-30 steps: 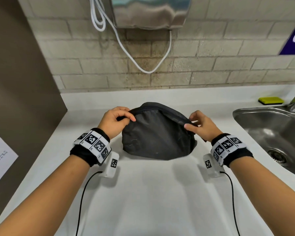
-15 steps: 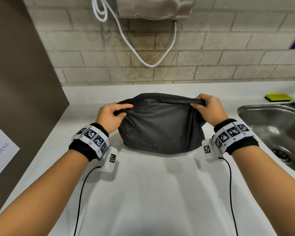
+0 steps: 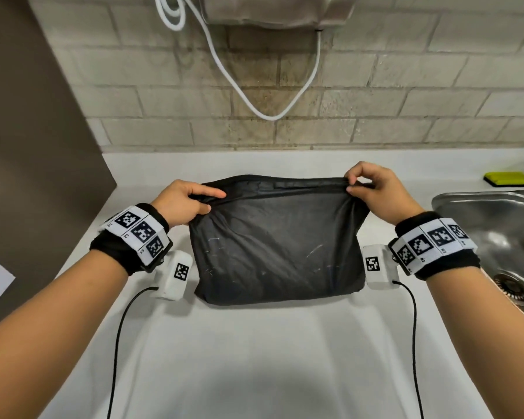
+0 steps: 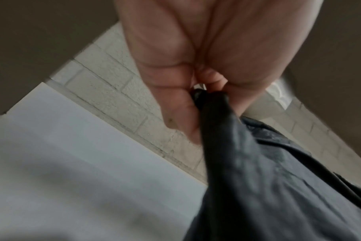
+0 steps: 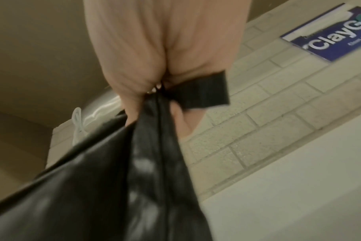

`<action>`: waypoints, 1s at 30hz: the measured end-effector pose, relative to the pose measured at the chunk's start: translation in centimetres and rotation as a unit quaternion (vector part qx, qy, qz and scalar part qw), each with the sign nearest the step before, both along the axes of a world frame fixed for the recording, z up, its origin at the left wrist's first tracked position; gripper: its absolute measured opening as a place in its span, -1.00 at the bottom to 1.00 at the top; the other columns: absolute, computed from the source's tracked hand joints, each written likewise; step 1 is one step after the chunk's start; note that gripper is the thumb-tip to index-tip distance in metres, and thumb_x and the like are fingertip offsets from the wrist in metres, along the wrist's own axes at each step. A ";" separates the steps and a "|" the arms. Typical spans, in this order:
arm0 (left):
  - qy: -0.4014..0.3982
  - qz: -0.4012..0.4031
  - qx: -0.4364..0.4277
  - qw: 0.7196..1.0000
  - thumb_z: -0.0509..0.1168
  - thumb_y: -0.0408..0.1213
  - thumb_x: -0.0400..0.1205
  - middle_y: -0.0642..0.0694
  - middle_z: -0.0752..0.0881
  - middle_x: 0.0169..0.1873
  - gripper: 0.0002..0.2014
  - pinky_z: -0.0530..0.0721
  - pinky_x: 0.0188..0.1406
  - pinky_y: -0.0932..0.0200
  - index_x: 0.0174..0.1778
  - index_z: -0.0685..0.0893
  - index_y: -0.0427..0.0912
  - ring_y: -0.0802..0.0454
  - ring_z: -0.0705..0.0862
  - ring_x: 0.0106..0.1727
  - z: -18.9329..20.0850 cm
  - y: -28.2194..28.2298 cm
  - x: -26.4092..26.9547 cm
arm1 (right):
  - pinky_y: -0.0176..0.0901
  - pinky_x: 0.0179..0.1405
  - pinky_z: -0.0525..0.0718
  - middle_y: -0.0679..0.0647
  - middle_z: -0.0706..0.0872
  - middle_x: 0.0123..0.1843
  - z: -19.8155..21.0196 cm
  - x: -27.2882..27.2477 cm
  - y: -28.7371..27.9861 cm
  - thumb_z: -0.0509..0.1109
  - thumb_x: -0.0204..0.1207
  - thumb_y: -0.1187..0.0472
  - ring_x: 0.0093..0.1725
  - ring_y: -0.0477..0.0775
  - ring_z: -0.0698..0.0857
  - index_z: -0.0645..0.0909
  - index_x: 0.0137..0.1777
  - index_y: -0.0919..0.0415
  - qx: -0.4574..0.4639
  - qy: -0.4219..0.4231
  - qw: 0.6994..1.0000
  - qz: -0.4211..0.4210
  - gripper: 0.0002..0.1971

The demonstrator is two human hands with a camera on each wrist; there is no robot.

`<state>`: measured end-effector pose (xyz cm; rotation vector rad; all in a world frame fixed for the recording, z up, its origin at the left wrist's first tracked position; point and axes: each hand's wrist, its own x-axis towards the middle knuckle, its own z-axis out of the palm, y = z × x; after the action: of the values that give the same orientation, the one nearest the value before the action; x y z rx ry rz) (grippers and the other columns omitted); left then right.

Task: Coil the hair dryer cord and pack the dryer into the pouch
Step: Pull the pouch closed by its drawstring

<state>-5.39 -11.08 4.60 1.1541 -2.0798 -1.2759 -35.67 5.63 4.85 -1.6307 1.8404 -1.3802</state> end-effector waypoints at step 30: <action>-0.297 -0.125 -0.020 0.946 0.26 -0.25 0.64 -0.17 0.41 0.46 -0.48 0.66 -0.26 0.36 0.54 0.32 0.03 -0.19 0.67 0.07 -4.9 -12.7 -5.8 | -0.24 -0.31 0.57 0.26 0.64 0.02 -8.0 -6.7 -11.2 0.13 0.60 0.39 -0.21 0.13 0.57 0.61 -0.01 0.18 0.372 0.089 0.923 -0.048 -0.77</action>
<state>-11.15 -23.80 -0.27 1.4215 -2.7471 -1.0659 -42.41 -5.54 -3.17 -1.2857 2.1885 -0.4374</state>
